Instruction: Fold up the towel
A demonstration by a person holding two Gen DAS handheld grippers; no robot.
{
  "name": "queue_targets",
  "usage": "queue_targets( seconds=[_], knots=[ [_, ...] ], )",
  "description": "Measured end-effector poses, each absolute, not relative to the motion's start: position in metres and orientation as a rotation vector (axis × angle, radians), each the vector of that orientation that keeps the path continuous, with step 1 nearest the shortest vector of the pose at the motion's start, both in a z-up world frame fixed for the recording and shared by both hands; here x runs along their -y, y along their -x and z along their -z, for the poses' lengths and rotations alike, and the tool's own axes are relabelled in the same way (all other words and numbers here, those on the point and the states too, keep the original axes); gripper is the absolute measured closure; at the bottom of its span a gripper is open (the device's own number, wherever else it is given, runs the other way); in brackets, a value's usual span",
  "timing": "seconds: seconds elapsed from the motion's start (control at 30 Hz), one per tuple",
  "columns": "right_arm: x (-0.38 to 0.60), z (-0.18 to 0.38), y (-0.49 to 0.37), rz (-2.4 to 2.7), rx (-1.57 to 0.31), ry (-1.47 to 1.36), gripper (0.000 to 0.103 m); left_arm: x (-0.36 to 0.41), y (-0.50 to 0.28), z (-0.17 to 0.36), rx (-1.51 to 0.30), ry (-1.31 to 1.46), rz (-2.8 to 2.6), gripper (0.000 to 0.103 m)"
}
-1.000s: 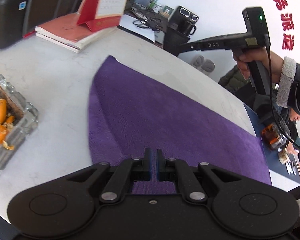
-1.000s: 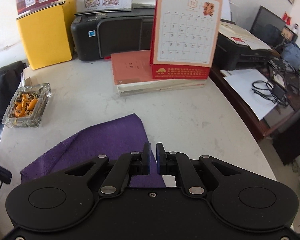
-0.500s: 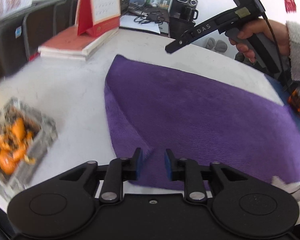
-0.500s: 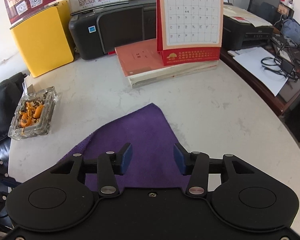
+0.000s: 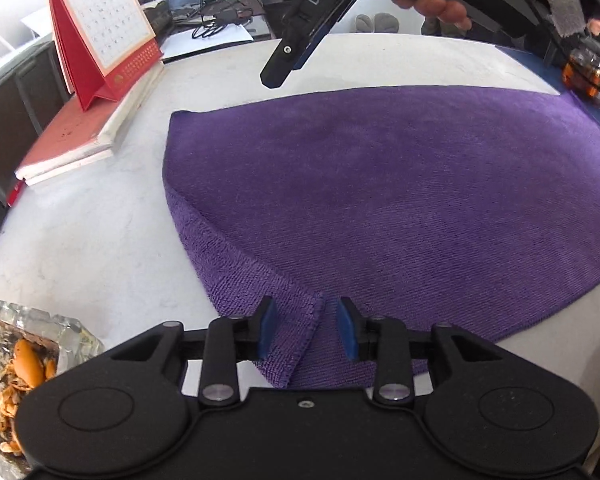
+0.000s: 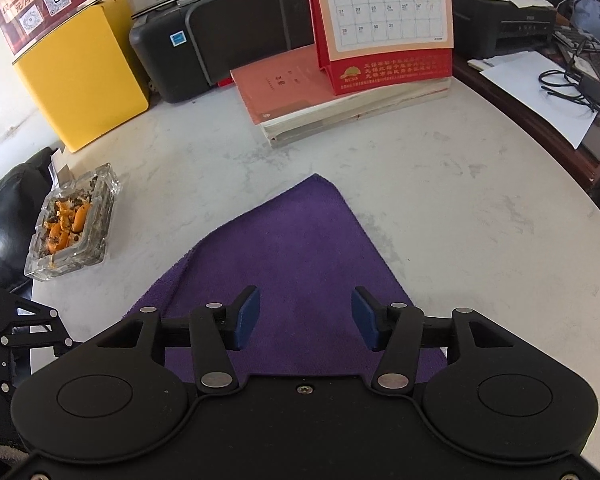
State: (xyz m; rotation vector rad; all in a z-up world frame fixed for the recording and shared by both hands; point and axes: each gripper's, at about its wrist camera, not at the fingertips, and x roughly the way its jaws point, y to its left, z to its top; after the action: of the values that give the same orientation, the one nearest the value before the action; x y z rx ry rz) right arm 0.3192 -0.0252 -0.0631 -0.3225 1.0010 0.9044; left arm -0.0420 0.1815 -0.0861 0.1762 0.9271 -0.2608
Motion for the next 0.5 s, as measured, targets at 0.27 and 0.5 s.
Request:
queue_targets(
  seconds=[0.27, 0.5],
  knots=[
    [0.016, 0.069, -0.332, -0.933, -1.004, 0.318, 0.053, -0.204, 0.041, 0.081, -0.932, -0.050, 0.216, 0.099],
    [-0.002, 0.069, -0.349, -0.951, -0.959, 0.368, 0.053, -0.236, 0.050, 0.073, -0.890, 0.201, 0.095, 0.101]
  ],
)
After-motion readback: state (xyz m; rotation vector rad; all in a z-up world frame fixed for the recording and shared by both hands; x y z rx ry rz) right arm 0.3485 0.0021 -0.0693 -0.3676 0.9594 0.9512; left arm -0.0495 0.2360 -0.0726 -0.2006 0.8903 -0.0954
